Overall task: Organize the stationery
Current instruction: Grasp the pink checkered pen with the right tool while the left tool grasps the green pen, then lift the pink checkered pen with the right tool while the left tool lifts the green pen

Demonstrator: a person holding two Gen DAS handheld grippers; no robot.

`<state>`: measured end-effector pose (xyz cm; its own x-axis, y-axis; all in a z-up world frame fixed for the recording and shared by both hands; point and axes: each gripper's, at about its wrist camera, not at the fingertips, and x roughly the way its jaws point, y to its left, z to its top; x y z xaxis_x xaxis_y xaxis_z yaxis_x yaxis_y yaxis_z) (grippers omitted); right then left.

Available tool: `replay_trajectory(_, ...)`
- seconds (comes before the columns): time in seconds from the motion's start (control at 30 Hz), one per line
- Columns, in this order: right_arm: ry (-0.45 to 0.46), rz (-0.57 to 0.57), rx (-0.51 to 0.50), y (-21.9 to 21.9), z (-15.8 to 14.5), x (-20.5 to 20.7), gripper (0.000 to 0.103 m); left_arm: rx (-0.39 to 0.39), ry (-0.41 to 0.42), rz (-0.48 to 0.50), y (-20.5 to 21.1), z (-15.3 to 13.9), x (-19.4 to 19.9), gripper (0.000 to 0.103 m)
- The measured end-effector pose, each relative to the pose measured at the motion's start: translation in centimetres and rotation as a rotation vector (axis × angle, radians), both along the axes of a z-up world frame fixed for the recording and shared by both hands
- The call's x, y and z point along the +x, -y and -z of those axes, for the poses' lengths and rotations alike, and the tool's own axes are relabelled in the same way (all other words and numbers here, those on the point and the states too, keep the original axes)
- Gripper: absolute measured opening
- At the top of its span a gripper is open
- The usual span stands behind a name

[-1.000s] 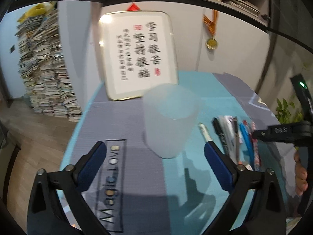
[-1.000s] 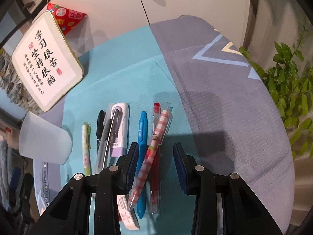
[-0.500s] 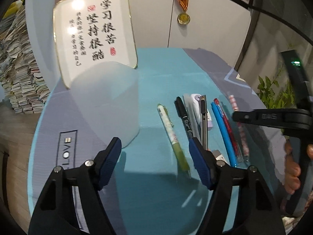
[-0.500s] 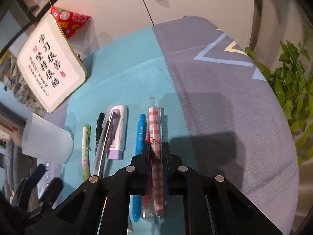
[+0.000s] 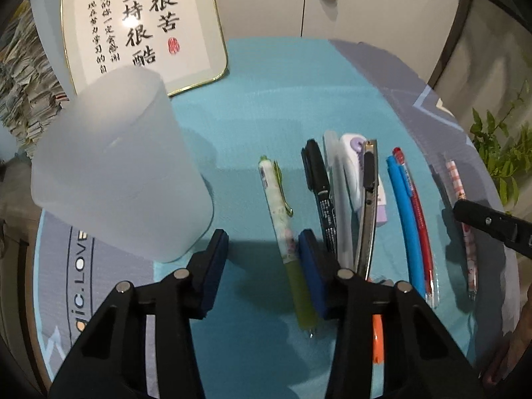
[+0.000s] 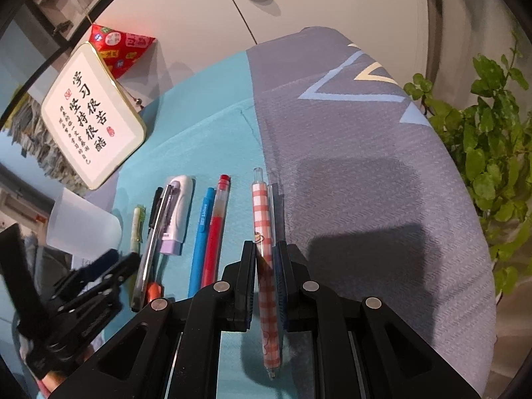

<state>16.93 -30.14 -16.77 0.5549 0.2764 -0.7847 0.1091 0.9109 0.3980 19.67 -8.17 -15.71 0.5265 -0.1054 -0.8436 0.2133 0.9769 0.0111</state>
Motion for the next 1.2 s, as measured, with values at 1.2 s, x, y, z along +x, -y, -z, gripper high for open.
replay_trajectory(1.2,-0.081,-0.04,-0.236,-3.0,-0.1,1.1,0.029,0.015,-0.054,0.149,-0.8,0.3,-3.6,0.032)
